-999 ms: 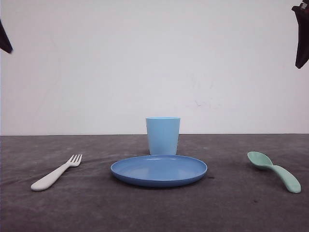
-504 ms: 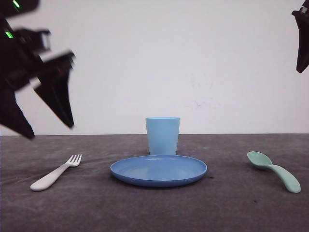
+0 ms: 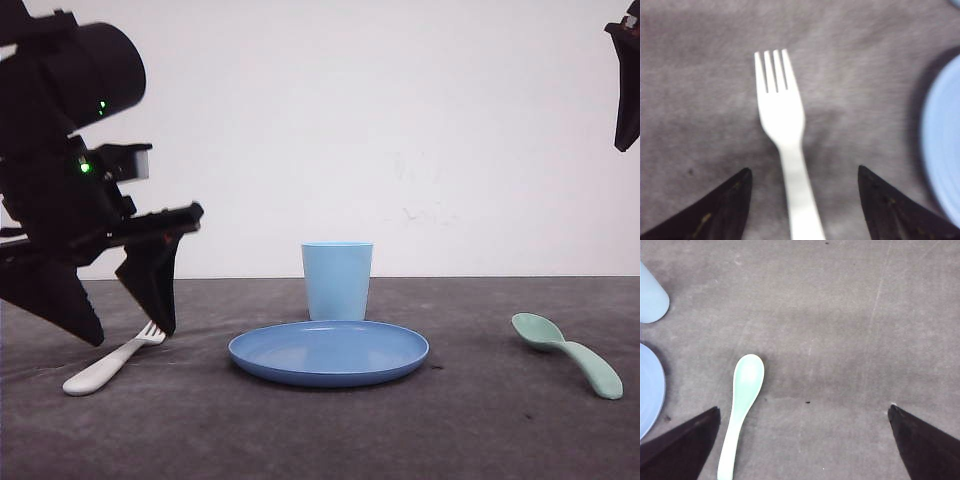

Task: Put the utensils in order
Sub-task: 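Lower the left gripper onto the white fork and close on it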

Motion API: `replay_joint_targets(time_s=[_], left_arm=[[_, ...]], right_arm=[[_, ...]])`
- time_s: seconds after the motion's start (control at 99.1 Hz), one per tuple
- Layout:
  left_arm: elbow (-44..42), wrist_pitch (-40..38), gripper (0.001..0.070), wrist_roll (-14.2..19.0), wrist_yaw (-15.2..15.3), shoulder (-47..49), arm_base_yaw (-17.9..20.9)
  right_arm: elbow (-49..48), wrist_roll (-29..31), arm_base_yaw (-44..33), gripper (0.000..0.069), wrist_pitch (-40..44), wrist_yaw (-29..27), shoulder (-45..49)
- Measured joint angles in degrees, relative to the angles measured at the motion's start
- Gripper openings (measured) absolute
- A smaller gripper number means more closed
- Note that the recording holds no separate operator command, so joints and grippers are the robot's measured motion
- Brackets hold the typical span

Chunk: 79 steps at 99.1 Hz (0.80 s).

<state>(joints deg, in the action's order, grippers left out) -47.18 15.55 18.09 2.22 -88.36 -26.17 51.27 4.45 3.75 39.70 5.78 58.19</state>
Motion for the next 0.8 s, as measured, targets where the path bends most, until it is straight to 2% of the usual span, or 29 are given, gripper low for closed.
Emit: replay_joint_targets(time_s=[0.393, 0.797], left_arm=[[0.0, -0.3, 0.0395, 0.0, 3.6, -1.3, -1.0], [0.0, -0.2, 0.0391, 0.0, 4.1, -1.6, -1.1]], right_arm=[[0.0, -0.1, 0.0, 0.0679, 0.0, 0.0, 0.0], [0.0, -0.2, 0.0, 0.0679, 0.0, 0.0, 0.0]])
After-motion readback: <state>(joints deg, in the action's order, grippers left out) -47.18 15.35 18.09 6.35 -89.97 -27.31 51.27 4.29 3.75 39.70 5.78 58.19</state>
